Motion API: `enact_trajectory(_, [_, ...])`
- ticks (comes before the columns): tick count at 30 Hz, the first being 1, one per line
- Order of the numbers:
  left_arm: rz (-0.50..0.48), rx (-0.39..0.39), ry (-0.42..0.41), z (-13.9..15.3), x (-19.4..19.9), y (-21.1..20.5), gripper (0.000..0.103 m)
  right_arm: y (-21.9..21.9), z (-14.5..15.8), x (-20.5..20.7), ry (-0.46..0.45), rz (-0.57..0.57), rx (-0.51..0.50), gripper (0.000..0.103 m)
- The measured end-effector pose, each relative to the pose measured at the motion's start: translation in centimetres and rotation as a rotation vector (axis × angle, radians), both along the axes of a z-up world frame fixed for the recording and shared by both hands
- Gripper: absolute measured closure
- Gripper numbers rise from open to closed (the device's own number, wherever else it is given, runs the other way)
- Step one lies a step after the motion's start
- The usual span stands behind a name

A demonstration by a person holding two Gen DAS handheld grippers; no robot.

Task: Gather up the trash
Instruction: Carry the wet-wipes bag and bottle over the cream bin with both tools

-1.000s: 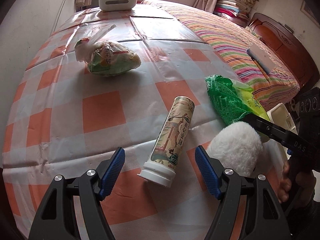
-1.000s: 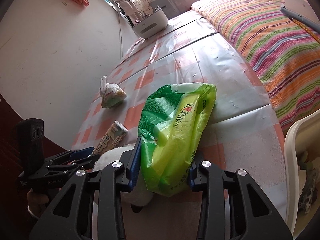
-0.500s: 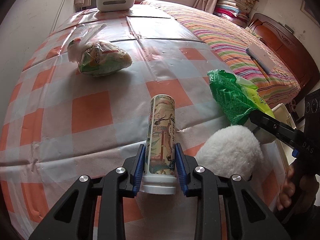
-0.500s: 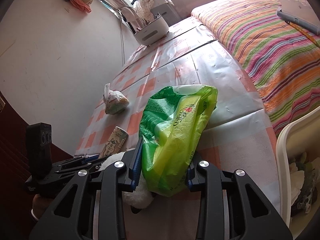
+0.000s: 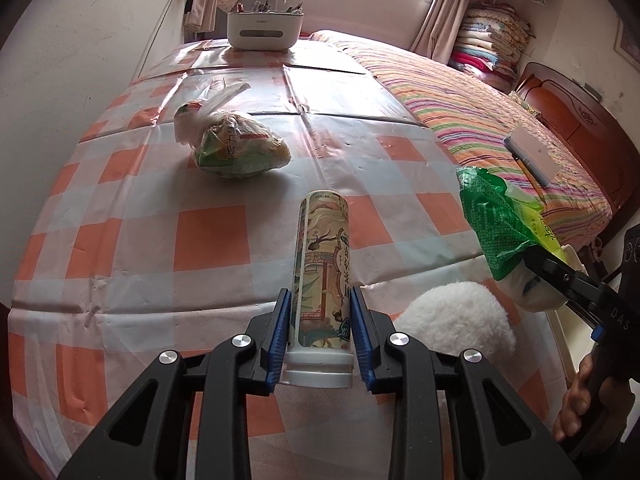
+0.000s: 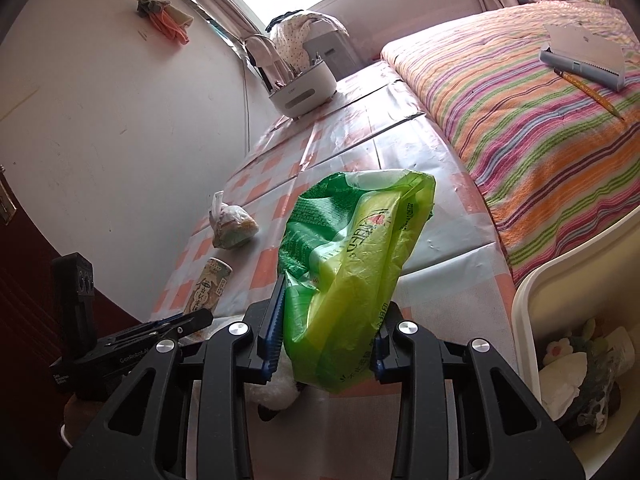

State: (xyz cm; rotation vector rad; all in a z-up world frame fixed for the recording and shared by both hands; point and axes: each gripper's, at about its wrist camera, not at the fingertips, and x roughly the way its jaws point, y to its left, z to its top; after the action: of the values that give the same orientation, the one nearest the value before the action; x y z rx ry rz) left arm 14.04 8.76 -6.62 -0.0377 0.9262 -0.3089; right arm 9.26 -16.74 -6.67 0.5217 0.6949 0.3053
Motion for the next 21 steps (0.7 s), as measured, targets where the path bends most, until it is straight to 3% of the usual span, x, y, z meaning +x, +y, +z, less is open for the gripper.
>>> enact_trajectory(10, [0.042, -0.049, -0.096, 2.8, -2.1, -0.2, 0.074, -0.8, 0.8, -1.6, -0.043, -0.027, -0.027, 0.071])
enact_trajectory(21, [-0.03, -0.078, -0.151, 4.5, -4.3, -3.5, 0.074, -2.3, 1.7, -4.0, -0.086, -0.063, -0.076, 0.071])
